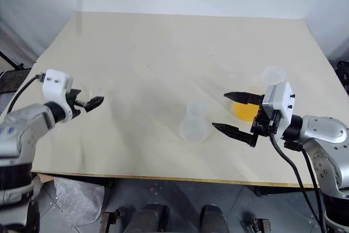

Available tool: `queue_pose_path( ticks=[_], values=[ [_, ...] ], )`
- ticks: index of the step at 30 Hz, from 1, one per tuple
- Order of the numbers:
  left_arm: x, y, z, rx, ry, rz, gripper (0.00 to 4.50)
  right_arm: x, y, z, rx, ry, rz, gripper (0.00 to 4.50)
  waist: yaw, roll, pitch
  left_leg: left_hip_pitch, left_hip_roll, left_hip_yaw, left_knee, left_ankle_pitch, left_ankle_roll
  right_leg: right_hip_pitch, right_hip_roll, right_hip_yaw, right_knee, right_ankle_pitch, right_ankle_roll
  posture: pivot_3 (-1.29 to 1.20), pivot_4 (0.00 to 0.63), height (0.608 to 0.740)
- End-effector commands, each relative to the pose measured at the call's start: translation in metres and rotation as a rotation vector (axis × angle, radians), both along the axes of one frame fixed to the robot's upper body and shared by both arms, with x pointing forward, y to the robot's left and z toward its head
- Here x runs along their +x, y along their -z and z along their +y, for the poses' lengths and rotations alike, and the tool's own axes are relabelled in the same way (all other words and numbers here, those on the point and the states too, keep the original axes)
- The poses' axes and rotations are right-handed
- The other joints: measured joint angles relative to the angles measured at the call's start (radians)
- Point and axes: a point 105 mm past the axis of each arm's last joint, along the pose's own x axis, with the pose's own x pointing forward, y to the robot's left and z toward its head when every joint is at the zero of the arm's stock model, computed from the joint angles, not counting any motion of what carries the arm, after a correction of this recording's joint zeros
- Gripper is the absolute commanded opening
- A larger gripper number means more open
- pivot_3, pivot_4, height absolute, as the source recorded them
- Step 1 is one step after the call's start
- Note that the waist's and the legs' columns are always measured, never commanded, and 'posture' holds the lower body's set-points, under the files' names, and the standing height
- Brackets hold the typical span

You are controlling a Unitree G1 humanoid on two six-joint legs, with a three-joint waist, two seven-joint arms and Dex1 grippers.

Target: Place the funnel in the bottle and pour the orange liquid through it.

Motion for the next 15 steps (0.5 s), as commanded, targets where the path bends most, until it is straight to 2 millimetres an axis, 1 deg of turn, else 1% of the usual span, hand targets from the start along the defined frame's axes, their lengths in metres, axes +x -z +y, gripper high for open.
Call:
queue_pose_path(
  ticks=[1,6,10,13,15],
  values=[
    [0.002,0.006,0.017,0.030,-0.078,0.113,4.46,-0.013,-0.019,0.008,-0.004,-0.044,-0.060,4.50,-0.008,0.000,0.000,0.000,0.000,0.000,0.000,0.000,0.000,0.000,0.000,0.000,0.001,0.000,0.000,0.00,0.150,0.740],
    [0.008,0.009,0.026,0.023,-0.128,0.187,4.46,-0.025,-0.027,0.017,0.013,-0.091,-0.064,4.50,-0.015,-0.001,0.001,0.000,0.001,0.000,0.002,0.000,0.000,-0.001,0.001,-0.001,0.003,0.000,0.000,0.00,0.150,0.740],
    [0.013,0.014,0.036,0.031,-0.178,0.214,4.46,-0.025,-0.031,0.022,0.058,-0.098,-0.043,4.50,-0.013,-0.002,0.001,0.000,0.000,-0.001,0.003,0.000,0.000,-0.001,0.000,0.000,0.004,0.000,0.000,0.00,0.150,0.740],
    [0.018,0.017,0.043,0.017,-0.210,0.221,4.46,-0.023,-0.028,0.025,0.045,-0.109,0.000,4.50,-0.014,-0.002,0.001,0.000,0.000,-0.001,0.003,0.000,0.000,-0.001,0.000,0.000,0.006,0.000,0.000,0.00,0.150,0.740],
    [0.021,0.019,0.044,0.016,-0.215,0.225,4.46,-0.023,-0.027,0.027,0.041,-0.114,0.014,4.50,-0.014,-0.002,0.001,0.000,0.000,-0.001,0.003,0.000,0.000,-0.002,0.000,0.000,0.006,0.000,0.000,0.00,0.150,0.740]
  ],
)
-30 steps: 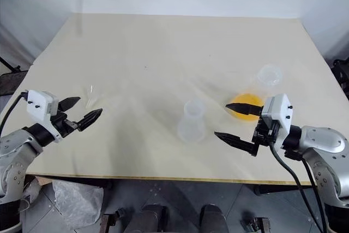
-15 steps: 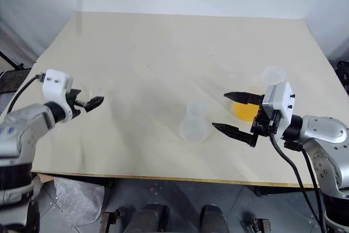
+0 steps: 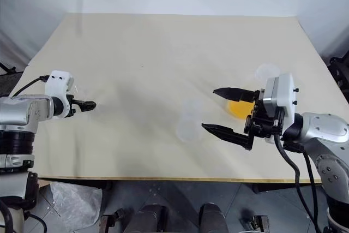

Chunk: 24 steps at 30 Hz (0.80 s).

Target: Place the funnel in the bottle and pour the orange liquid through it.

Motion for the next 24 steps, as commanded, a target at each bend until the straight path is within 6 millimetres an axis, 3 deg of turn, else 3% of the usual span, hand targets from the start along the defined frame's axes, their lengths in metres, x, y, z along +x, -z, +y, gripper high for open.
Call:
queue_pose_path(
  ticks=[1,12,24],
  values=[
    [0.005,-0.008,0.006,0.024,-0.011,-0.034,4.46,-0.004,-0.006,0.004,-0.012,-0.024,-0.005,4.50,0.000,0.000,0.000,0.000,0.000,0.000,0.000,0.000,0.000,0.000,0.000,0.000,0.000,0.000,0.000,0.00,0.150,0.740],
    [0.023,-0.005,-0.015,0.032,0.089,-0.022,4.46,0.003,-0.017,0.009,0.012,-0.034,0.000,4.50,0.015,0.000,0.000,0.000,-0.001,0.000,0.001,0.000,0.000,0.000,-0.001,0.000,0.001,0.000,0.000,0.00,0.150,0.740],
    [0.026,-0.023,-0.025,-0.071,0.017,0.120,4.46,0.006,-0.018,0.006,0.000,-0.016,-0.019,4.50,0.019,-0.003,0.002,-0.004,-0.004,0.000,0.002,0.000,0.001,-0.007,-0.002,0.000,0.009,0.000,0.000,0.00,0.150,0.740]
  ],
)
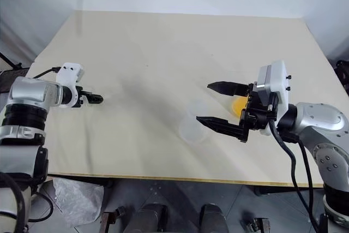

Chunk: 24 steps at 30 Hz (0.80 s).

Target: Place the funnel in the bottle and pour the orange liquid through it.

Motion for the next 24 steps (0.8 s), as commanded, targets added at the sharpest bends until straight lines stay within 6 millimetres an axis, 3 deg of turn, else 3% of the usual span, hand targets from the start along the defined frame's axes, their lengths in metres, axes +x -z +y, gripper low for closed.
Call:
queue_pose_path(
  ticks=[1,6,24],
  values=[
    [0.000,-0.012,-0.001,-0.033,-0.032,0.010,4.46,-0.001,-0.007,-0.002,-0.009,0.008,-0.046,4.50,-0.001,0.000,0.000,-0.001,0.000,0.000,0.000,0.000,0.000,-0.002,0.000,0.000,0.001,0.000,0.000,0.00,0.150,0.740],
    [-0.001,-0.008,-0.001,-0.028,-0.046,0.037,4.46,0.000,-0.007,-0.002,-0.010,0.014,-0.052,4.50,-0.012,0.000,0.000,-0.008,-0.002,0.000,0.004,0.000,0.000,-0.010,0.000,-0.001,0.006,0.000,0.000,0.00,0.150,0.740],
    [-0.014,-0.005,0.013,-0.002,-0.066,0.125,4.46,0.003,-0.008,-0.005,-0.015,0.032,-0.065,4.50,-0.024,0.000,0.000,-0.010,-0.002,-0.001,0.010,0.000,0.000,-0.010,-0.001,0.000,0.009,0.000,0.000,0.00,0.150,0.740]
  ],
)
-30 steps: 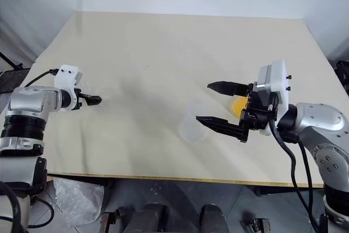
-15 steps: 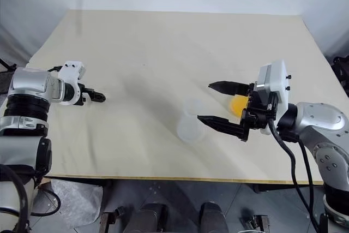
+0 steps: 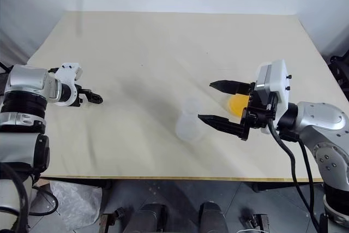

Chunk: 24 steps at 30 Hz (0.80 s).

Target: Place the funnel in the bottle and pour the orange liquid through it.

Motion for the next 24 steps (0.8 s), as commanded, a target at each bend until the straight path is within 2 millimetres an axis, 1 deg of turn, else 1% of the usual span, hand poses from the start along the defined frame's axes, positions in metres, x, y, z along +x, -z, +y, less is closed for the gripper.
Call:
queue_pose_path(
  ticks=[1,7,14,16,17,18,19,21,24],
  values=[
    [-0.0070,-0.0032,0.0116,0.043,-0.001,0.028,4.46,-0.0020,-0.0084,-0.0012,-0.003,0.000,-0.048,4.50,-0.001,0.000,0.000,0.000,0.000,0.000,0.000,0.000,0.000,0.000,0.000,0.000,0.000,0.000,0.000,0.00,0.150,0.740],
    [-0.0093,-0.0043,0.0176,0.079,0.026,0.043,4.46,-0.0013,-0.0082,-0.0021,-0.005,0.005,-0.050,4.50,0.000,0.000,0.000,0.000,0.000,0.000,0.000,0.000,0.000,0.000,0.000,0.000,0.000,0.000,0.000,0.00,0.150,0.740],
    [-0.0072,-0.0030,0.0181,0.101,0.057,0.046,4.46,0.0001,-0.0079,-0.0020,-0.008,0.010,-0.053,4.50,0.000,0.000,0.000,0.000,0.000,0.000,0.001,0.000,0.000,0.000,0.000,0.000,0.000,0.000,0.000,0.00,0.150,0.740],
    [-0.0063,-0.0021,0.0187,0.108,0.057,0.046,4.08,0.0004,-0.0080,-0.0019,-0.008,0.010,-0.054,4.50,0.000,0.000,0.000,0.000,0.000,0.000,0.001,0.000,0.000,0.000,0.000,0.000,0.001,0.000,0.000,0.00,0.150,0.740],
    [-0.0065,-0.0015,0.0190,0.102,0.050,0.048,4.07,0.0005,-0.0081,-0.0023,-0.009,0.013,-0.056,4.50,0.000,0.000,0.000,0.000,0.000,0.000,0.001,0.000,0.000,0.000,0.000,0.000,0.001,0.000,0.000,0.00,0.150,0.740],
    [-0.0072,-0.0009,0.0191,0.091,0.045,0.052,3.65,0.0005,-0.0082,-0.0029,-0.011,0.016,-0.058,4.50,-0.001,0.000,0.000,0.000,0.000,0.000,0.001,0.000,0.000,0.000,0.000,0.000,0.001,0.000,0.000,0.00,0.150,0.740],
    [-0.0080,-0.0003,0.0191,0.081,0.040,0.056,3.52,0.0004,-0.0082,-0.0034,-0.013,0.019,-0.059,4.50,-0.002,0.000,0.000,0.000,0.000,0.000,0.001,0.000,0.000,0.000,0.000,0.000,0.001,0.000,0.000,0.00,0.150,0.740],
    [-0.0096,0.0005,0.0201,0.070,0.030,0.063,3.04,0.0009,-0.0085,-0.0044,-0.016,0.024,-0.062,4.50,-0.002,0.000,0.000,0.000,0.000,0.000,0.001,0.000,0.000,0.000,0.000,0.000,0.001,0.000,0.000,0.00,0.150,0.740],
    [-0.0125,0.0016,0.0202,0.048,0.021,0.073,2.07,0.0015,-0.0091,-0.0054,-0.018,0.028,-0.065,4.50,-0.002,0.000,0.000,0.000,0.000,0.000,0.001,0.000,0.000,0.000,0.000,0.000,0.001,0.000,0.000,0.00,0.150,0.740]
  ],
)
